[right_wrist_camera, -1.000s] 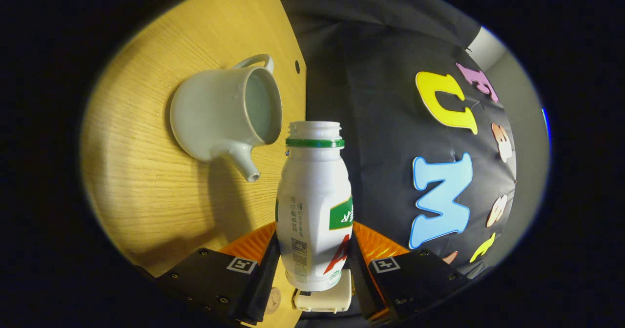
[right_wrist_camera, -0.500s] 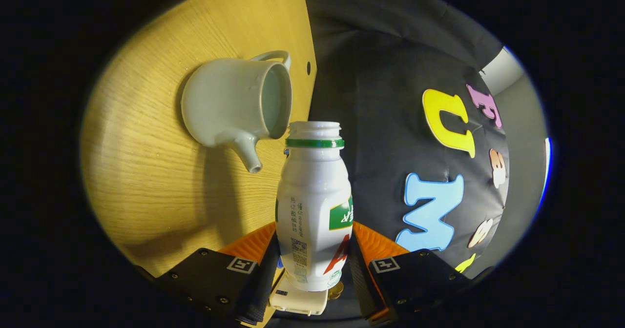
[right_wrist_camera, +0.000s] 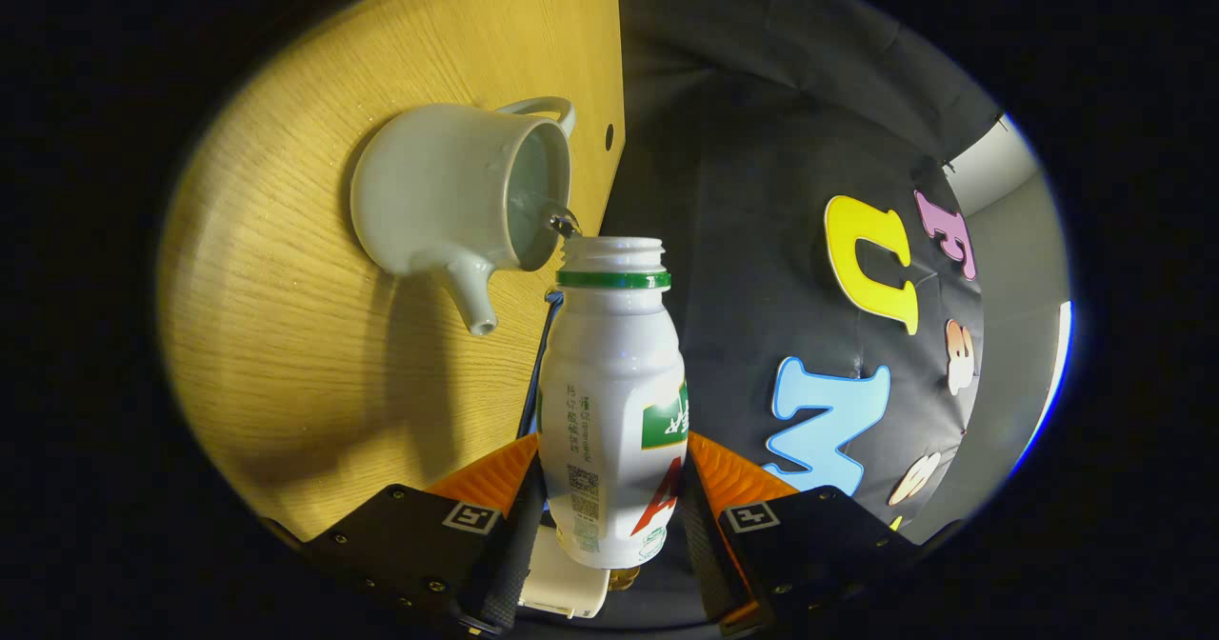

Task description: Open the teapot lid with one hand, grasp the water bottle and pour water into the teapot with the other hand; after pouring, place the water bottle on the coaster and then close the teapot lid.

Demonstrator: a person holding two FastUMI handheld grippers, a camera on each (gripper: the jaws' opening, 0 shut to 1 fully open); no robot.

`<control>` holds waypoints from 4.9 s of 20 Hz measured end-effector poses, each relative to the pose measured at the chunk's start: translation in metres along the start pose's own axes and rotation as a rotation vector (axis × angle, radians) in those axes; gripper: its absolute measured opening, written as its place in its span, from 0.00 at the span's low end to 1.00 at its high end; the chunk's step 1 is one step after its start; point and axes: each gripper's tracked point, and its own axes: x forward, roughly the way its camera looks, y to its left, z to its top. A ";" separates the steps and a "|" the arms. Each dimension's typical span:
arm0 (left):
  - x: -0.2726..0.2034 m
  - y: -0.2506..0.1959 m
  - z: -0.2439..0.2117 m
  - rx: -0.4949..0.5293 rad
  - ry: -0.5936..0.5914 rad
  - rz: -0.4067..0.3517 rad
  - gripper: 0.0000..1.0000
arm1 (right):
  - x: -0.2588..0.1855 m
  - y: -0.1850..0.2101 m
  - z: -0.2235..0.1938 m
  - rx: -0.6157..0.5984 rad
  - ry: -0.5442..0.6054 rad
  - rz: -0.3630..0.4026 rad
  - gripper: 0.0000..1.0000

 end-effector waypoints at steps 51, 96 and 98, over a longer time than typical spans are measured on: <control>-0.009 0.006 -0.003 0.040 0.004 0.016 0.11 | 0.000 -0.020 0.012 -0.267 -0.067 -0.108 0.70; 0.139 -0.077 0.032 -0.006 -0.008 -0.173 0.11 | -0.092 0.015 -0.134 1.545 -0.005 0.006 0.70; 0.153 -0.089 0.021 -0.013 0.013 -0.196 0.15 | -0.093 0.015 -0.136 1.567 -0.013 0.008 0.70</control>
